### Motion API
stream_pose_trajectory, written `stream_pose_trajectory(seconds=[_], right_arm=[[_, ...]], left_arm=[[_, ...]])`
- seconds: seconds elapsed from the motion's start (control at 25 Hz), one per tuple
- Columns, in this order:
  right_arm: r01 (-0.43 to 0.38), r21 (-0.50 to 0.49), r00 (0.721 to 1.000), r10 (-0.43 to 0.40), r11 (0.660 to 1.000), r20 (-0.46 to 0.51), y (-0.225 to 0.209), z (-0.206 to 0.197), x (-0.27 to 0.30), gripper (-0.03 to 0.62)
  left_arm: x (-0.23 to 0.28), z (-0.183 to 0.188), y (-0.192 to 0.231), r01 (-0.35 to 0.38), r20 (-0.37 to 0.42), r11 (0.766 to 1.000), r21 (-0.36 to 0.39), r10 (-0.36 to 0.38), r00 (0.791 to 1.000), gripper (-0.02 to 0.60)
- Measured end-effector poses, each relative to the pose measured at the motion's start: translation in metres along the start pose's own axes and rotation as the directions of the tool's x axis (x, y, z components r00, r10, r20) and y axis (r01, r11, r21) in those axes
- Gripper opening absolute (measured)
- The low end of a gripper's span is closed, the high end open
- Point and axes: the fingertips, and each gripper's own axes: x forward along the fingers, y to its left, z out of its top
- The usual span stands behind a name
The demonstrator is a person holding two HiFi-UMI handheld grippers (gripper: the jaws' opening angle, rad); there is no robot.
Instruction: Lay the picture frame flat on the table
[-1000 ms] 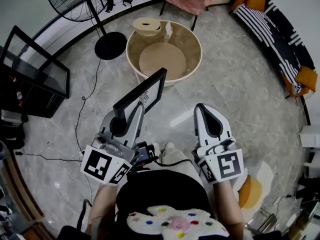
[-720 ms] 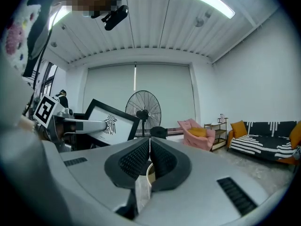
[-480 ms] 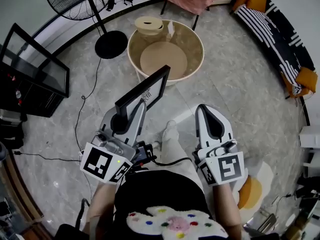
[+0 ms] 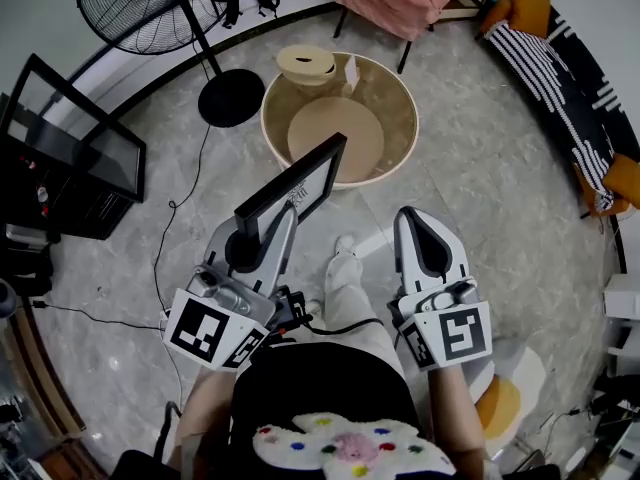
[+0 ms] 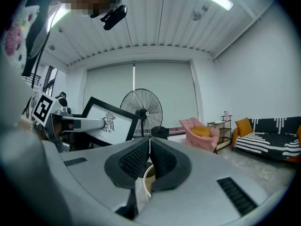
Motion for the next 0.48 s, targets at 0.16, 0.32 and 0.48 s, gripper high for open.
stream_pose_trajectory(seconds=[0.16,0.32,0.48], right_arm=[[-0.007,0.014,1.000,0.008,1.000,-0.008,-0.027,0.001,0.031,0.034],[-0.018,0.030,1.000,0.018,0.999,-0.016,-0.056,0.003,0.063,0.034],[-0.043,0.031,0.999,0.044,0.999,-0.031,-0.081,0.006,0.092,0.034]], left_arm=[[0.035,0.001,0.016,-0.009,0.000,1.000,0.003,0.009,1.000,0.025],[0.070,-0.002,0.032,-0.026,-0.012,1.000,0.003,0.026,1.000,0.025],[0.102,-0.003,0.048,-0.056,-0.016,0.998,-0.008,0.056,0.998,0.025]])
